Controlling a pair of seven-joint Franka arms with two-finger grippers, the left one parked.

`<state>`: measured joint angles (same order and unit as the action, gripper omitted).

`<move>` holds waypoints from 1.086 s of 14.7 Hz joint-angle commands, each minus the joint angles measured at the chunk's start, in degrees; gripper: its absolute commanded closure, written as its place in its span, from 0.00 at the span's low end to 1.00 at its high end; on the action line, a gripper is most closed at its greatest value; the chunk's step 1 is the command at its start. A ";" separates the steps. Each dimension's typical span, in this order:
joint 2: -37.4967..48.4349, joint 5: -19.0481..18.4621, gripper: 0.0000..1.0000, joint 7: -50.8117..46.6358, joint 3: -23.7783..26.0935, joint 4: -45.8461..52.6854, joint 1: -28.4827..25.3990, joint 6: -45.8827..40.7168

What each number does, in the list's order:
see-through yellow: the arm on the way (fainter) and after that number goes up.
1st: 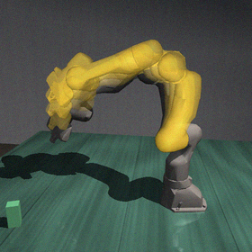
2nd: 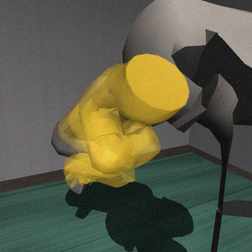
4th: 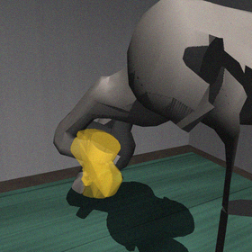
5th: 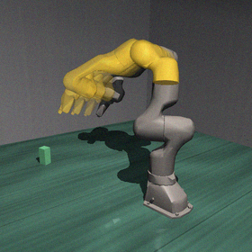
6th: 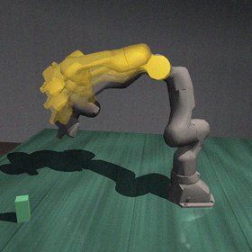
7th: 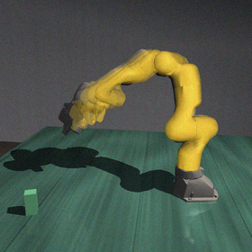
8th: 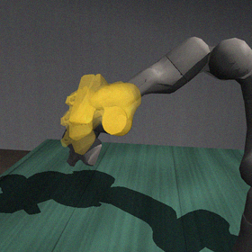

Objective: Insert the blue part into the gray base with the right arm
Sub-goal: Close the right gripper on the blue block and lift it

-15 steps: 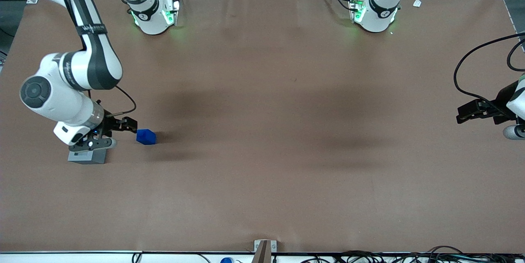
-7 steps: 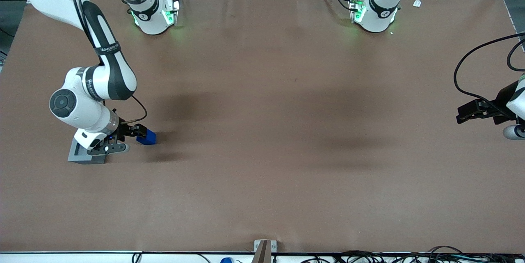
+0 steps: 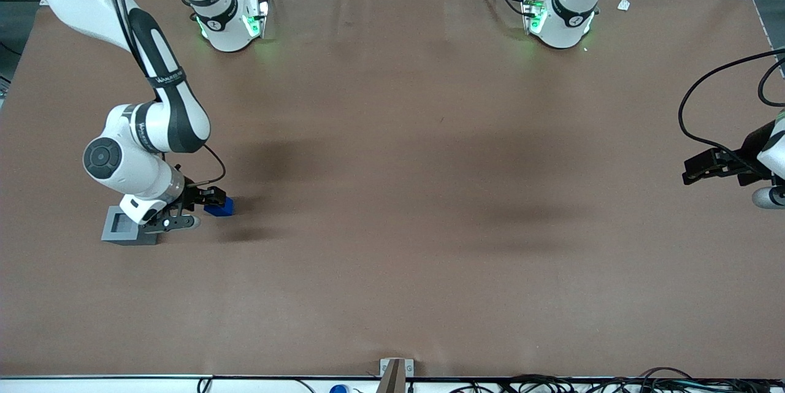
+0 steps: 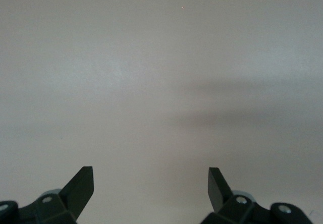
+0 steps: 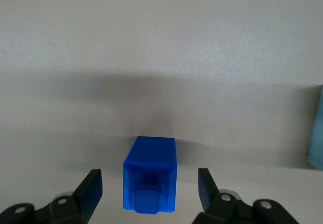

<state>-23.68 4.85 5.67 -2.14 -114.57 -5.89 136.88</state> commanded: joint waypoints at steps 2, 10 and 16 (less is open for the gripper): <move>-0.49 0.95 0.18 -0.48 0.03 -1.01 -0.18 1.11; -0.93 0.95 0.39 -0.39 0.03 -2.06 -0.18 2.60; -1.28 0.86 0.79 -0.22 -0.06 -1.98 0.00 2.61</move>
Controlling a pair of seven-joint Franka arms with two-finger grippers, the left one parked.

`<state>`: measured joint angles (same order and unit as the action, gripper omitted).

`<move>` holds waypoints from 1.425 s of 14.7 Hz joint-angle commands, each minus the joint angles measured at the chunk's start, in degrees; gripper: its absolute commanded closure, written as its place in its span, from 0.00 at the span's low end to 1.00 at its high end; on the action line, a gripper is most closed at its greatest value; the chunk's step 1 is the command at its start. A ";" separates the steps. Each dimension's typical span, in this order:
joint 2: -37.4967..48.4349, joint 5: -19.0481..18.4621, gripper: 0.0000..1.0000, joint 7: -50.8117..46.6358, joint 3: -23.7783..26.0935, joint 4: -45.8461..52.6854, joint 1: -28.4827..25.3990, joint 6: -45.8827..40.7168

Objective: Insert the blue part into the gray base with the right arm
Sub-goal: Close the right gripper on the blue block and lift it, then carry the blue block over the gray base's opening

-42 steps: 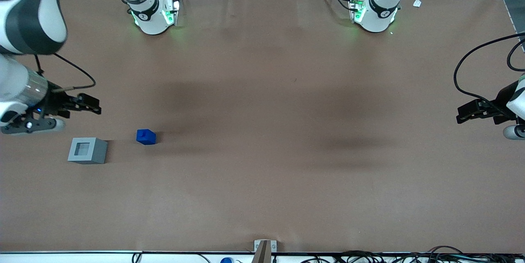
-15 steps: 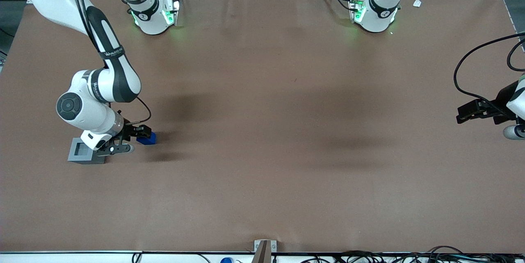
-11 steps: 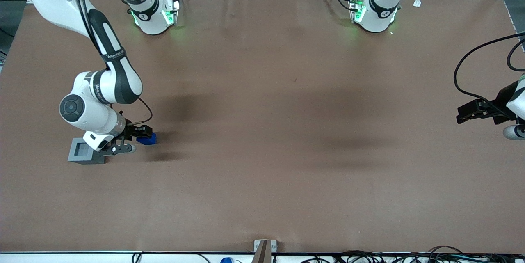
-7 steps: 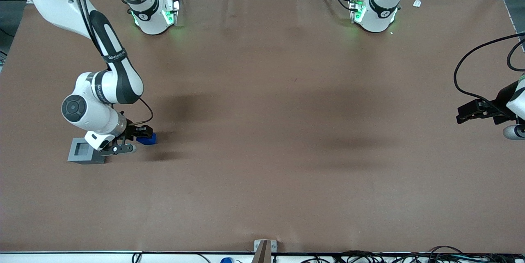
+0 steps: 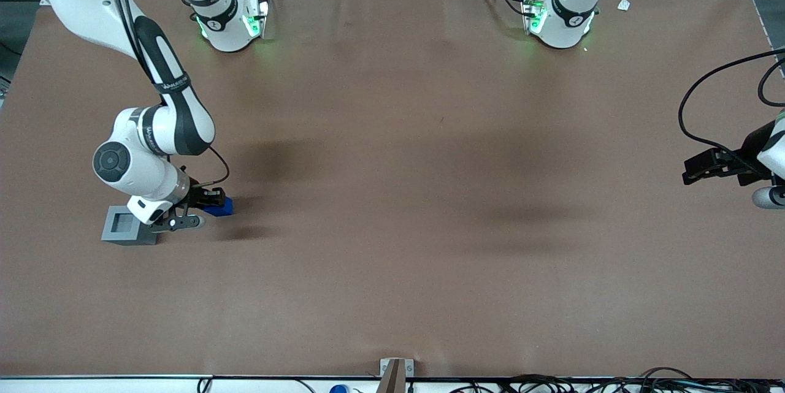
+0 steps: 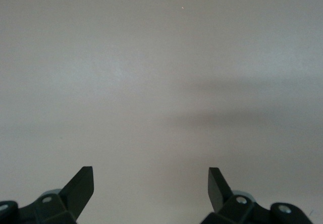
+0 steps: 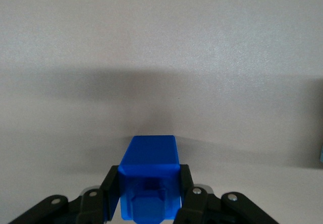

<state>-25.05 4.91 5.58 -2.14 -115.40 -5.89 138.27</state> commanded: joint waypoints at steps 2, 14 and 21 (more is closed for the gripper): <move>0.09 0.80 0.89 -0.05 -0.05 -0.79 0.26 0.87; 3.17 -0.07 0.92 5.31 -0.67 17.40 12.74 -22.60; 2.90 -5.08 0.91 5.40 -0.58 18.63 16.70 -21.81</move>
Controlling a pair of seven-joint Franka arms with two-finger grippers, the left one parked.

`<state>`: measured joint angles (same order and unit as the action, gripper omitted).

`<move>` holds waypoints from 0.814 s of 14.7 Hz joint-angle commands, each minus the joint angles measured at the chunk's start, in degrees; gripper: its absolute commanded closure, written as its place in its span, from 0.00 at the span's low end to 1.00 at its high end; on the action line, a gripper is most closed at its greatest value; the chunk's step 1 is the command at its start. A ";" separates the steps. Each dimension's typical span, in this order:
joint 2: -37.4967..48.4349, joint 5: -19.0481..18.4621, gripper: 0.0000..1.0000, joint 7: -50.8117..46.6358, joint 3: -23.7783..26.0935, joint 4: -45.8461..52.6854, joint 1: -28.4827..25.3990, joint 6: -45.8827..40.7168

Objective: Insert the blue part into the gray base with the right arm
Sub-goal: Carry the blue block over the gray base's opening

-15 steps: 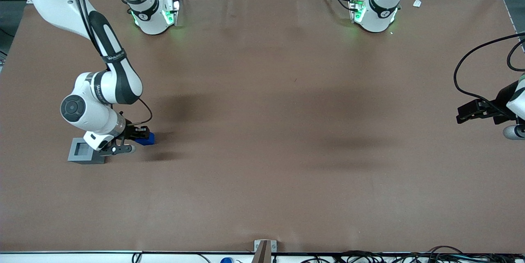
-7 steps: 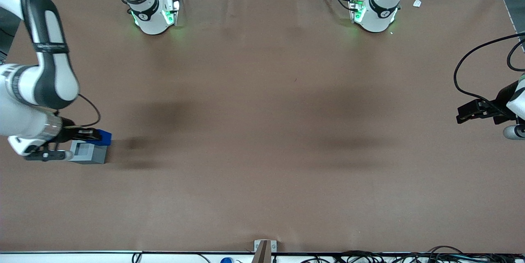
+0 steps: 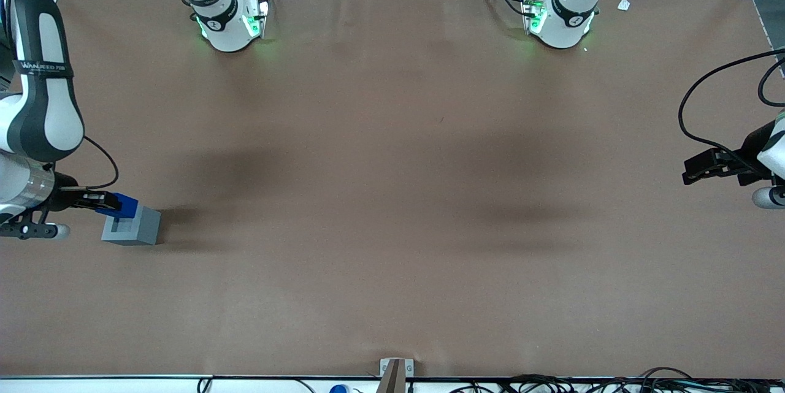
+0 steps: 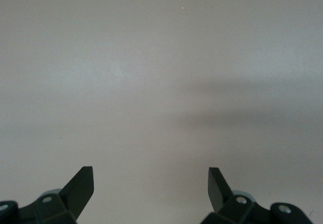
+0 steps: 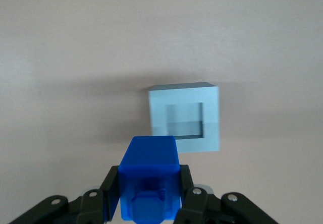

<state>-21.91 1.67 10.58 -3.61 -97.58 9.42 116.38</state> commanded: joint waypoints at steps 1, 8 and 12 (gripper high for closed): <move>-0.32 -2.02 0.91 0.41 0.88 0.82 1.65 0.33; -1.38 -2.54 0.91 1.11 0.88 0.73 3.15 4.02; -2.52 -2.55 0.91 1.20 0.88 0.73 2.89 6.39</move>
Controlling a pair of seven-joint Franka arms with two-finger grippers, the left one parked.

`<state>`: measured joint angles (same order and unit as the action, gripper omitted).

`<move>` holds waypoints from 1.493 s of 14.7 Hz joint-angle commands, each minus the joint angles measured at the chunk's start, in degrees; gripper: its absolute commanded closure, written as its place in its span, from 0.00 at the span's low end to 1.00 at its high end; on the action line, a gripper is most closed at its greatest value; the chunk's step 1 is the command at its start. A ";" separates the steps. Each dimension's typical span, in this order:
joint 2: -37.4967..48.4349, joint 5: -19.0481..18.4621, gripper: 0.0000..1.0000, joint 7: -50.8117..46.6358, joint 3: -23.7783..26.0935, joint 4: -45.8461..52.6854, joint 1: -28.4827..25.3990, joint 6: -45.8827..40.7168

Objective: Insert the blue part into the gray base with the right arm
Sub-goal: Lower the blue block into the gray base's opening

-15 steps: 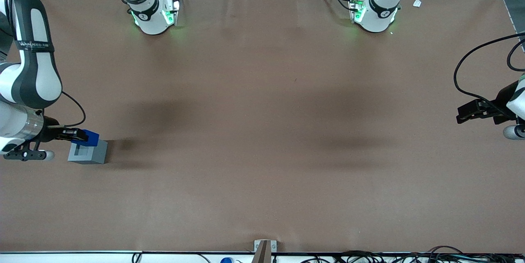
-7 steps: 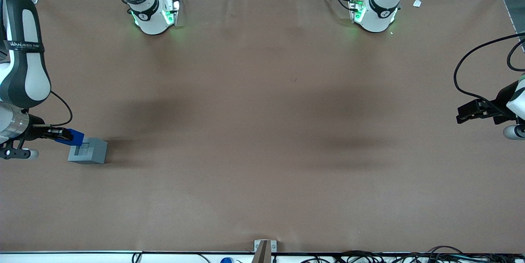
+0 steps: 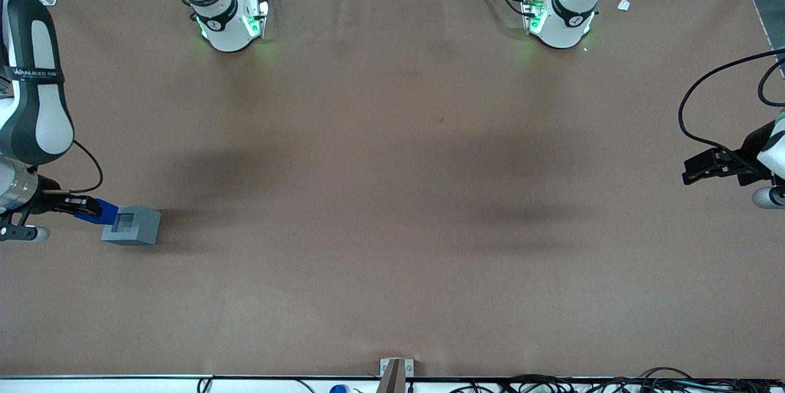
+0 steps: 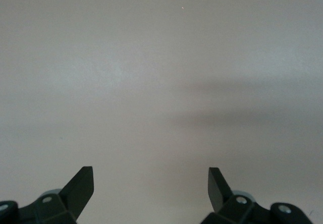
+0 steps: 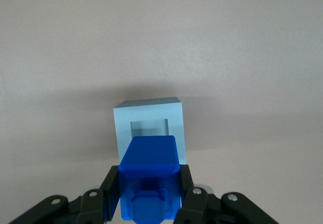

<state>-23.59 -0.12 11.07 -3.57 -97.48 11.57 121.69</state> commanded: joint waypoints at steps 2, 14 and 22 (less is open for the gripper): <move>-1.28 -0.75 0.91 0.71 0.84 0.63 0.65 1.44; -2.95 -0.49 0.91 0.62 0.93 0.19 0.30 3.03; -3.13 -0.49 0.91 0.62 0.93 -0.08 0.56 2.85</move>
<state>-26.59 -0.13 11.29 -3.03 -97.49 11.53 124.48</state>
